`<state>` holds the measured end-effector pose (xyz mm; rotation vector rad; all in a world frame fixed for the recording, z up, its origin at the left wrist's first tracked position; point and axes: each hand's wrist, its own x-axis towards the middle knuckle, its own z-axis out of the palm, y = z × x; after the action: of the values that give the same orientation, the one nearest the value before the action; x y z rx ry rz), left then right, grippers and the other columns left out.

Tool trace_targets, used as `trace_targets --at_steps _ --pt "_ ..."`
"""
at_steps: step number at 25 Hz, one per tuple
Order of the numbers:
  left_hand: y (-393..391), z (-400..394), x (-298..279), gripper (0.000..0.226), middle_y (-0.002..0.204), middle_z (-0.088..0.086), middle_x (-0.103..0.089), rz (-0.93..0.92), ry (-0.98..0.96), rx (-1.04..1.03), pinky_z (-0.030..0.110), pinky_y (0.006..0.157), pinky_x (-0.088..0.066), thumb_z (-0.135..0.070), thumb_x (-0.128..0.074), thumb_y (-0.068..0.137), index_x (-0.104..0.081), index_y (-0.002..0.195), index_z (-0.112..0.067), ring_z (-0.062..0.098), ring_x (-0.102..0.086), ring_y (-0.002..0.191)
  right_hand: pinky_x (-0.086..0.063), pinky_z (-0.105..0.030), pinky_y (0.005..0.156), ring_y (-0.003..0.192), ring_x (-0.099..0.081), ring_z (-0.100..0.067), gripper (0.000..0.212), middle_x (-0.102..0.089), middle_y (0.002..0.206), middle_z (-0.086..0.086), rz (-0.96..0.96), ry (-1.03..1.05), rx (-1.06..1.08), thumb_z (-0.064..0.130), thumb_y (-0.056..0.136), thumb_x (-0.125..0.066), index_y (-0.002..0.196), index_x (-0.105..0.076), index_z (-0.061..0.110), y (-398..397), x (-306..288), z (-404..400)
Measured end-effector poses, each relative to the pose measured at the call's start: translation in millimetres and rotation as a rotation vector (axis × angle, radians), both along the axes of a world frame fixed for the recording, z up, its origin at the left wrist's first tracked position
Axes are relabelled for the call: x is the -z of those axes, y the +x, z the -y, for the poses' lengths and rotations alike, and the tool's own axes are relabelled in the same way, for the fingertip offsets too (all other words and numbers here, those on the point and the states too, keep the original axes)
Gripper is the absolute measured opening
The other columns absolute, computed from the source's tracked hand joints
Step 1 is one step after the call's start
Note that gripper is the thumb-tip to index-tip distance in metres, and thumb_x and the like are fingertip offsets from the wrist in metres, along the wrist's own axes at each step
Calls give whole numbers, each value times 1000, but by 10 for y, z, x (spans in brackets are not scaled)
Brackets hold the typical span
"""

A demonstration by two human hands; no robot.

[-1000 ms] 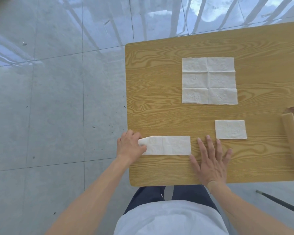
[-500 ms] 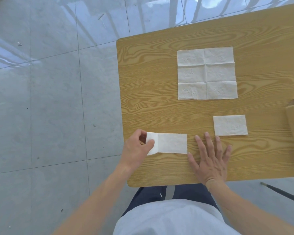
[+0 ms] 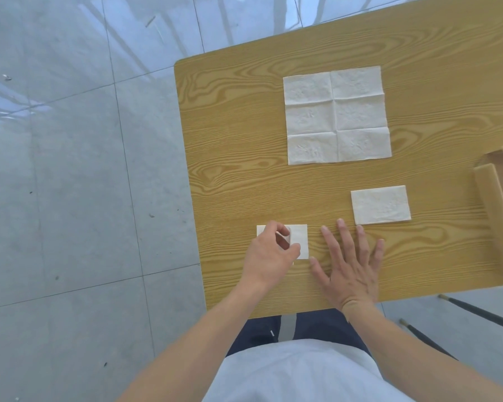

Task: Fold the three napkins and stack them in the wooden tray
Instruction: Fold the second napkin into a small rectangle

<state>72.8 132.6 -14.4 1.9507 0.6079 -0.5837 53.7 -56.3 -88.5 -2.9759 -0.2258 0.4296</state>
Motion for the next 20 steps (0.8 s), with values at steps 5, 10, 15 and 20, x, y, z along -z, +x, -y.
trace_targets --at_steps 5,10,15,20 --pt "29 49 81 29 87 -9 -67 -35 -1 9 42 68 -59 -44 -69 81 -52 102 -32 11 -67 74 -3 -65 116 150 -9 -31 75 -13 164 5 4 8 0 68 87 -28 154 -14 38 1 16 0" --pt "10 -18 78 22 85 -13 -67 13 -3 -22 34 66 -57 -42 -69 83 -56 99 -34 4 -64 70 -3 -66 116 150 -10 -31 75 -14 164 4 8 6 -1 68 87 -28 154 -14 38 3 4 0" --pt "-22 -316 125 16 84 -14 -63 140 193 -5 28 67 -54 -32 -68 88 -60 101 -29 3 -58 73 -4 -66 116 150 -10 -31 75 -15 163 4 8 13 -11 67 87 -30 154 -15 38 18 2 15" --pt "-94 -547 242 35 109 -5 -58 290 591 339 34 89 -47 -39 -67 87 -63 117 -22 16 -48 107 -4 -67 116 147 -21 -34 73 -23 160 -4 74 94 -5 64 88 -35 151 -28 28 -10 -27 24"
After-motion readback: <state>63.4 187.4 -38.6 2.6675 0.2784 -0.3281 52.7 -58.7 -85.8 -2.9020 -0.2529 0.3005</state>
